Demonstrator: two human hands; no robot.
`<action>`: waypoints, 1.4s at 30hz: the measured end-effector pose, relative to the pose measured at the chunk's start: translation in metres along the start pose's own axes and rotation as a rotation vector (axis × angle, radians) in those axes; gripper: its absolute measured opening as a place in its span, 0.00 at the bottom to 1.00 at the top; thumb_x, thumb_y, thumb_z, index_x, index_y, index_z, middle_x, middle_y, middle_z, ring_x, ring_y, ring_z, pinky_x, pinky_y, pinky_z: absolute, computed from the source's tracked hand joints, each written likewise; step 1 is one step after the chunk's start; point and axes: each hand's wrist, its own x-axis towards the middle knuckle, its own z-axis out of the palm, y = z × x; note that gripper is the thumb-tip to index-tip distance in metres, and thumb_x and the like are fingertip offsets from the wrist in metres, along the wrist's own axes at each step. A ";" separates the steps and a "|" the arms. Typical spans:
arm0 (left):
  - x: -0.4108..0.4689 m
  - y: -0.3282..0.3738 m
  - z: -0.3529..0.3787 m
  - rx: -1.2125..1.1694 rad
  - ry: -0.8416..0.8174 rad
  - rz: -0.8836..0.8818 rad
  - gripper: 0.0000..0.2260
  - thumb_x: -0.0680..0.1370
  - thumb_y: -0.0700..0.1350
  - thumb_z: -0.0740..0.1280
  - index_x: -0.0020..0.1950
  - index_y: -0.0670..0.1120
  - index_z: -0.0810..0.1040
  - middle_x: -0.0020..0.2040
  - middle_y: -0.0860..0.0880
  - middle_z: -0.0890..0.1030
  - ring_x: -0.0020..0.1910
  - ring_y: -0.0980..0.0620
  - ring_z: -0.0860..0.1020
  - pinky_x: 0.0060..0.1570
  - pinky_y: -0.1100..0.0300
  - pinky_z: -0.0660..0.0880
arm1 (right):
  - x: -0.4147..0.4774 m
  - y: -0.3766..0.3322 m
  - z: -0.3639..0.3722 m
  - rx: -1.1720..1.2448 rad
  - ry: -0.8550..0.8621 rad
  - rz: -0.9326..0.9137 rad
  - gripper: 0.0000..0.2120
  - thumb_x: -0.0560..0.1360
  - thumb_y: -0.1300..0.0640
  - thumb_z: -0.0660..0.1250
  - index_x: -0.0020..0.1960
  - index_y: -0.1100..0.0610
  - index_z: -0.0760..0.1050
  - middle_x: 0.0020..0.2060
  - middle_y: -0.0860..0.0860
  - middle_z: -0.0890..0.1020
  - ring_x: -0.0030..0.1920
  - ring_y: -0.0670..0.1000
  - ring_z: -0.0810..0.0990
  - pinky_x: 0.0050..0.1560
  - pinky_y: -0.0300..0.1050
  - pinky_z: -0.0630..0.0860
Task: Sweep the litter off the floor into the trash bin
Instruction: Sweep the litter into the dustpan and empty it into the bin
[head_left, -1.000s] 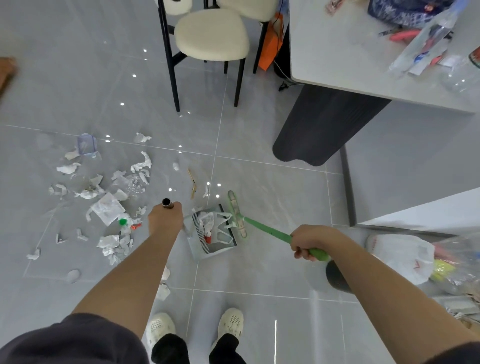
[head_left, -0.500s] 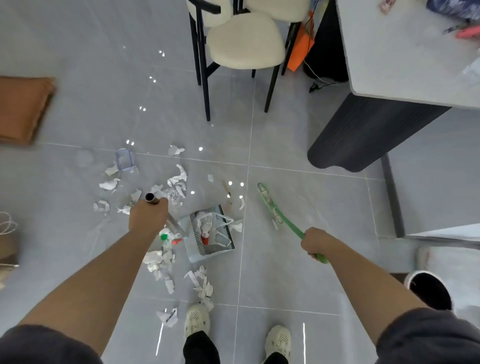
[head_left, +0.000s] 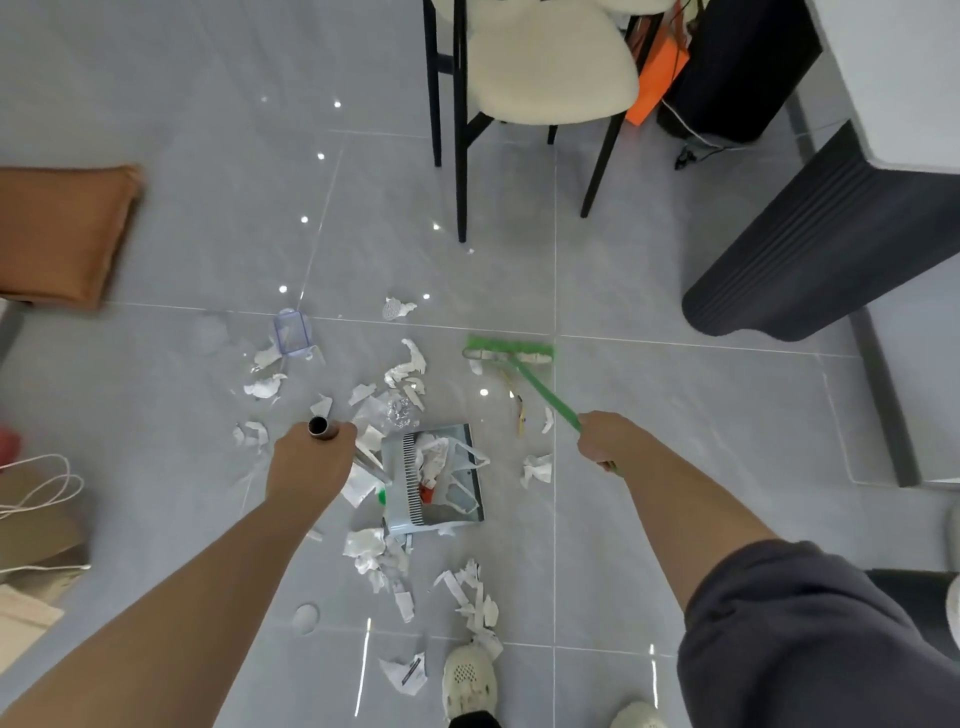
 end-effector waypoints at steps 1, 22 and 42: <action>0.004 -0.003 0.000 0.002 0.001 0.003 0.20 0.69 0.52 0.59 0.41 0.34 0.75 0.32 0.43 0.77 0.31 0.45 0.73 0.36 0.53 0.73 | 0.003 -0.007 0.000 -0.023 -0.016 0.002 0.20 0.77 0.63 0.55 0.69 0.60 0.68 0.34 0.51 0.71 0.30 0.48 0.70 0.29 0.40 0.68; -0.026 0.045 0.032 0.119 0.000 0.129 0.16 0.77 0.45 0.60 0.30 0.42 0.66 0.30 0.44 0.70 0.35 0.41 0.71 0.40 0.54 0.69 | -0.111 0.162 0.026 -0.031 -0.031 0.157 0.26 0.78 0.64 0.50 0.73 0.48 0.62 0.41 0.49 0.74 0.31 0.48 0.75 0.25 0.38 0.70; -0.074 0.043 0.101 -0.011 -0.241 0.124 0.16 0.75 0.41 0.62 0.29 0.43 0.63 0.28 0.47 0.67 0.29 0.46 0.65 0.31 0.57 0.63 | -0.120 0.079 0.084 0.725 -0.444 0.246 0.14 0.75 0.67 0.61 0.59 0.58 0.74 0.29 0.53 0.71 0.22 0.47 0.71 0.25 0.38 0.68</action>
